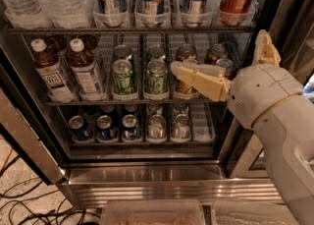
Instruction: Pick coke can from top shelf of fridge
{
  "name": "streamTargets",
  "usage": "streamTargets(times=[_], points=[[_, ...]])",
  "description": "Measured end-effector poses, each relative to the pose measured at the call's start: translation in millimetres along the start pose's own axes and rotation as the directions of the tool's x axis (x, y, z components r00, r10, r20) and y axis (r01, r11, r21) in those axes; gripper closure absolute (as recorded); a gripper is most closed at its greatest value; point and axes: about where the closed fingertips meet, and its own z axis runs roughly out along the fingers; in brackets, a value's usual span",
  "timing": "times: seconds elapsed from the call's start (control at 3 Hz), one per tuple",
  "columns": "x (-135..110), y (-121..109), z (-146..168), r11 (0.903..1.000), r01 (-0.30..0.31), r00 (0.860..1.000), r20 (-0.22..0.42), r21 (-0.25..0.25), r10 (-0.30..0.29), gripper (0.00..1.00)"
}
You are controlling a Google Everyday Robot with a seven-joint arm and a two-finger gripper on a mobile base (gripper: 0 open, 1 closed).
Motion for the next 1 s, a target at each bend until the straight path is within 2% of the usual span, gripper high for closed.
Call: streamTargets(times=[0.33,0.67,1.0], points=[[1,-2,0,1.0,0.001,1.0,-0.002,0.006,-0.001,0.0],[12,-12,0,0.9974,-0.035,0.998,-0.053,0.063,0.038,0.0],[25,-34,-1,0.983,-0.056,0.991,-0.108,0.175,0.076,0.0]])
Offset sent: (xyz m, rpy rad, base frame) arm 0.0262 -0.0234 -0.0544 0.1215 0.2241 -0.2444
